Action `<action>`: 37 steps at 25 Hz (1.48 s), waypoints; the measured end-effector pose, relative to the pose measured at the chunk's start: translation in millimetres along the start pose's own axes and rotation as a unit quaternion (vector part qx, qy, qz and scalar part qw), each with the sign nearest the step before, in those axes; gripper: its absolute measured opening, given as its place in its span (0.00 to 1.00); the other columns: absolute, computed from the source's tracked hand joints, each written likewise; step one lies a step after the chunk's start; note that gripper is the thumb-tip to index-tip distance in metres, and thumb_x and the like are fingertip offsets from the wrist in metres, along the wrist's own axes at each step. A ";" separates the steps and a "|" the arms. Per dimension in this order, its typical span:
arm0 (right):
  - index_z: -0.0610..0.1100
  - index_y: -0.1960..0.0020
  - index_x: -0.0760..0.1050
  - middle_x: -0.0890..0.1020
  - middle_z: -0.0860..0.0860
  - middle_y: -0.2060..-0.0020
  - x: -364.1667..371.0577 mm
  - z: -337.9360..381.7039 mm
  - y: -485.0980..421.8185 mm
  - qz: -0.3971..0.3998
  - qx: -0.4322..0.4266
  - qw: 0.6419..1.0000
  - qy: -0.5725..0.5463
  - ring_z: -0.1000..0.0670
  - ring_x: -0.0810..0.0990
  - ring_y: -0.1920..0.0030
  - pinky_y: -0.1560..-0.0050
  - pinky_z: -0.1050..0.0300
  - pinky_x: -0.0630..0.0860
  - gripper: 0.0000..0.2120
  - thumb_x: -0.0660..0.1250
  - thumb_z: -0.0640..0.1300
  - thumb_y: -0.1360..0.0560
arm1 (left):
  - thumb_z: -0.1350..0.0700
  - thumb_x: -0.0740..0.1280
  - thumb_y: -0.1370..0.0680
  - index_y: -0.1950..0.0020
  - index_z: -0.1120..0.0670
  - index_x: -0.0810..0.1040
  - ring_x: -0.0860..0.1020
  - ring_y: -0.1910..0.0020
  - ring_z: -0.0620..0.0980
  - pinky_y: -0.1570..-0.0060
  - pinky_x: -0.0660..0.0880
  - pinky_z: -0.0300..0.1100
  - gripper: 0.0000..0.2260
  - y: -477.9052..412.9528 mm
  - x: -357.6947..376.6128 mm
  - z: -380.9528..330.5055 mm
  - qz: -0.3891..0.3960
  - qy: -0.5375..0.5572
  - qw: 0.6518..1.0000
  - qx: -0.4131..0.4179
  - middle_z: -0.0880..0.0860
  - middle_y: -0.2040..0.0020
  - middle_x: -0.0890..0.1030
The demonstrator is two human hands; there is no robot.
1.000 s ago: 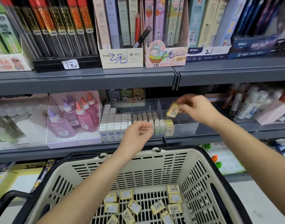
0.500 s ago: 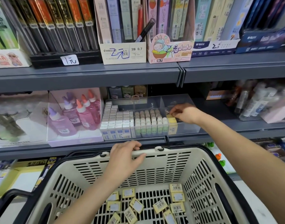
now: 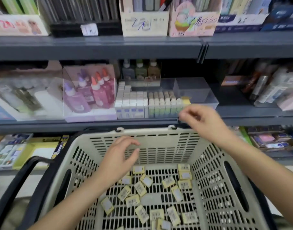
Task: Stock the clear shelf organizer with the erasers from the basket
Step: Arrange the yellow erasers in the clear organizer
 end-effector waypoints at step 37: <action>0.47 0.36 0.66 0.76 0.48 0.43 279.1 -68.8 75.2 0.244 -0.003 0.931 0.272 0.46 0.72 0.42 0.50 0.54 0.71 0.21 0.61 0.34 0.27 | 0.59 0.64 0.24 0.31 0.51 0.65 0.69 0.38 0.54 0.42 0.69 0.47 0.21 58.2 103.9 158.5 0.195 -0.208 0.944 -0.169 0.54 0.39 0.73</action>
Point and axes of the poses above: each hand's wrist, its own y-axis away from the middle knuckle, its own x-axis out of the palm, z = x × y, the point moved 8 cm from there along -y, towards the middle knuckle
